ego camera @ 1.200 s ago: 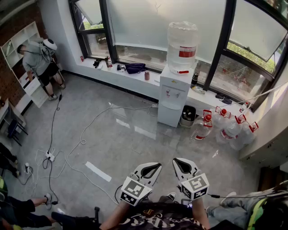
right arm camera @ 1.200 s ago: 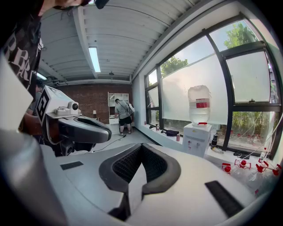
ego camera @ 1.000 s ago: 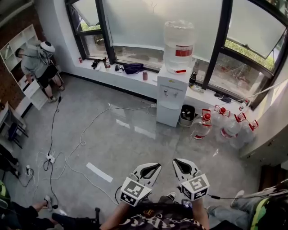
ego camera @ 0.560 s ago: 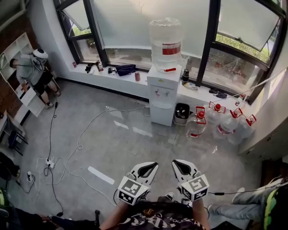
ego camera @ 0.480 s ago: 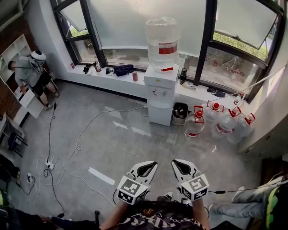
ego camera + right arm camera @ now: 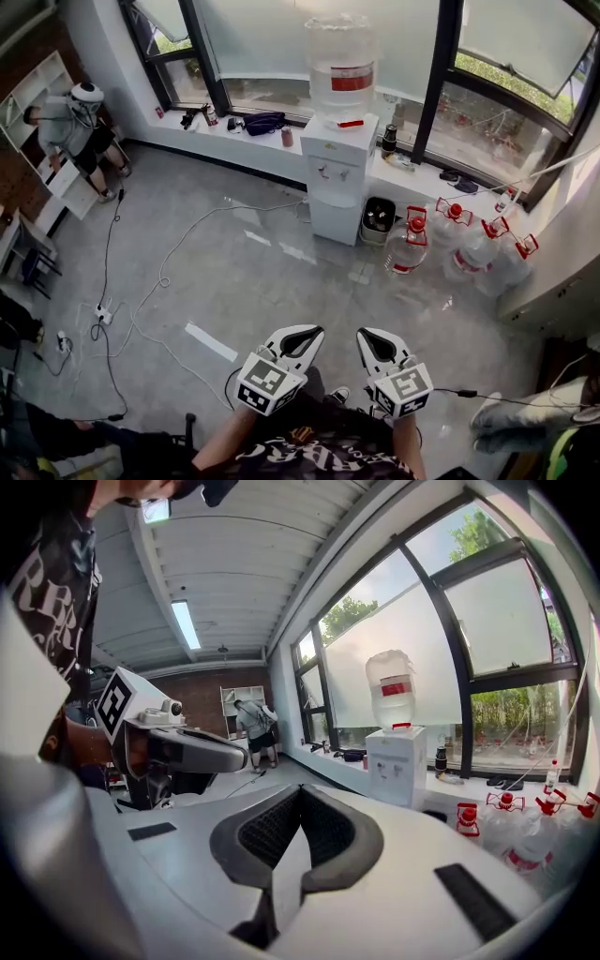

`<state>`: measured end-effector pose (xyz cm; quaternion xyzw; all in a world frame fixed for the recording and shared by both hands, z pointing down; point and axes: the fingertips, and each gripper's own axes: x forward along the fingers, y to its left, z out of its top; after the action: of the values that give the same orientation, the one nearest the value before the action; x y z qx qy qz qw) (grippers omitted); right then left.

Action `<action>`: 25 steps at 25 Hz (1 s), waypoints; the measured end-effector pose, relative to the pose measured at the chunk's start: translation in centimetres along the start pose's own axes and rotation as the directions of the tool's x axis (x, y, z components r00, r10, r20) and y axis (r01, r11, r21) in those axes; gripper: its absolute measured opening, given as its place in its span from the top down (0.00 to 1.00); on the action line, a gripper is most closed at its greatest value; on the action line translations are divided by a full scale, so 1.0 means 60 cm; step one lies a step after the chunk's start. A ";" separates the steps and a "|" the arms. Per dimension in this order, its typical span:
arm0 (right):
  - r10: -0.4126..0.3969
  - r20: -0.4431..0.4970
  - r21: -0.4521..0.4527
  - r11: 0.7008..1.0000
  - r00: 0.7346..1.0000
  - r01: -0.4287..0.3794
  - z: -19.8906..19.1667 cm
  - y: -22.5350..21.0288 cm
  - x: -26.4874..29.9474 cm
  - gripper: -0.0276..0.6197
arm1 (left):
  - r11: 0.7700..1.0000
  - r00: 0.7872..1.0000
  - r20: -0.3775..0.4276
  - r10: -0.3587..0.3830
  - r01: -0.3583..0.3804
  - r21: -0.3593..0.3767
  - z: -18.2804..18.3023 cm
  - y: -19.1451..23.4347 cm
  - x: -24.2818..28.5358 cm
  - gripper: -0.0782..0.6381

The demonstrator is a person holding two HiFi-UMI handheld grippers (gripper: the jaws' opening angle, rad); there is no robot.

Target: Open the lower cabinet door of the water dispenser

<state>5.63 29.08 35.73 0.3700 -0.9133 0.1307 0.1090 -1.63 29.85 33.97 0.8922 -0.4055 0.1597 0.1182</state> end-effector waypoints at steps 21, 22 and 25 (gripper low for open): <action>-0.201 -0.030 0.065 0.977 0.979 0.202 0.036 -0.288 0.035 0.94 | 0.984 0.985 -0.054 -0.166 0.169 0.060 0.085 0.075 0.310 0.86; -0.207 -0.029 0.062 0.976 0.978 0.208 0.046 -0.309 0.049 0.94 | 0.983 0.984 -0.055 -0.170 0.173 0.066 0.092 0.091 0.326 0.86; -0.213 -0.039 0.050 0.975 0.976 0.215 0.084 -0.355 0.103 0.94 | 0.985 0.985 -0.068 -0.157 0.161 0.061 0.103 0.150 0.366 0.86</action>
<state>15.81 8.72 36.15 0.4668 -0.8624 0.1486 0.1275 6.30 6.88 37.40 0.9197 -0.3236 0.1910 0.1135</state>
